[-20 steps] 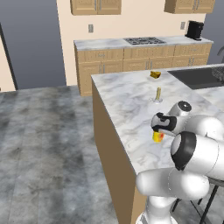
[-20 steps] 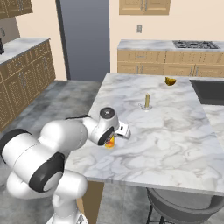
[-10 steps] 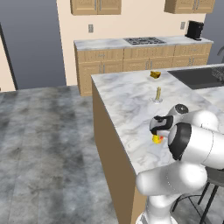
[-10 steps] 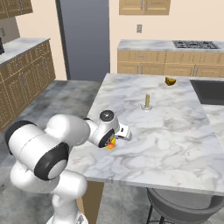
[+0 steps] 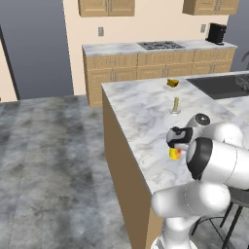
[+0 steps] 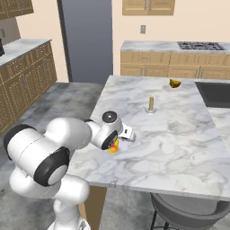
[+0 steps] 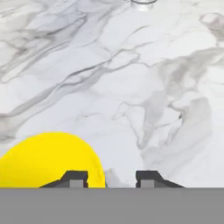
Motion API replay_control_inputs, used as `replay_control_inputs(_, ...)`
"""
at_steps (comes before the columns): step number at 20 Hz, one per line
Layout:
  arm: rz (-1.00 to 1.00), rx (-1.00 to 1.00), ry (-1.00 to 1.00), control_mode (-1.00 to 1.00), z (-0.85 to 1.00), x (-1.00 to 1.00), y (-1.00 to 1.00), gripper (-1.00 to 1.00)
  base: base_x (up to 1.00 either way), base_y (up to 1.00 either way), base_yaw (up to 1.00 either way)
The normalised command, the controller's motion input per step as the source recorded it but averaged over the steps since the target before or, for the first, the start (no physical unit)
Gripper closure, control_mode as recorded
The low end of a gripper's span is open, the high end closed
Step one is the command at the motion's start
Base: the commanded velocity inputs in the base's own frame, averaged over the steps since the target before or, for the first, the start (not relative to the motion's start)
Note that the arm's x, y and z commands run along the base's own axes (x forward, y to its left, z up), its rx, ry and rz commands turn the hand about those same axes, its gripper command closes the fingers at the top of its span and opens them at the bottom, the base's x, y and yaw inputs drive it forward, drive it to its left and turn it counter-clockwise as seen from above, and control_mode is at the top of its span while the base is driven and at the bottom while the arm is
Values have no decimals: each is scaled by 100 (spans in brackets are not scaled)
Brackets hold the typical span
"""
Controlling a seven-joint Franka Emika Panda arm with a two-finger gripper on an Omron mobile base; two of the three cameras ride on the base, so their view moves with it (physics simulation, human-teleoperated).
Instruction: Open the cabinet directly in front. Then move the liquor and the cup to the dining counter with the candle on it.
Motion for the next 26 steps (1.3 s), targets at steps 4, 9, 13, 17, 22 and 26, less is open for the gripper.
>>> replay_control_inputs(4,-8,0,-10,-100,72,0,0,-100,0,0,0)
replay_control_inputs(9,-6,0,-23,-100,88,-25,0,-100,0,0,0)
replay_control_inputs(13,-1,0,-57,-100,79,-95,0,-100,0,0,0)
replay_control_inputs(17,0,0,-88,-100,73,-100,0,-100,0,0,0)
replay_control_inputs(22,0,0,-80,-100,94,-99,0,-100,0,0,0)
replay_control_inputs(26,0,0,-16,-100,100,-76,0,-100,0,0,0)
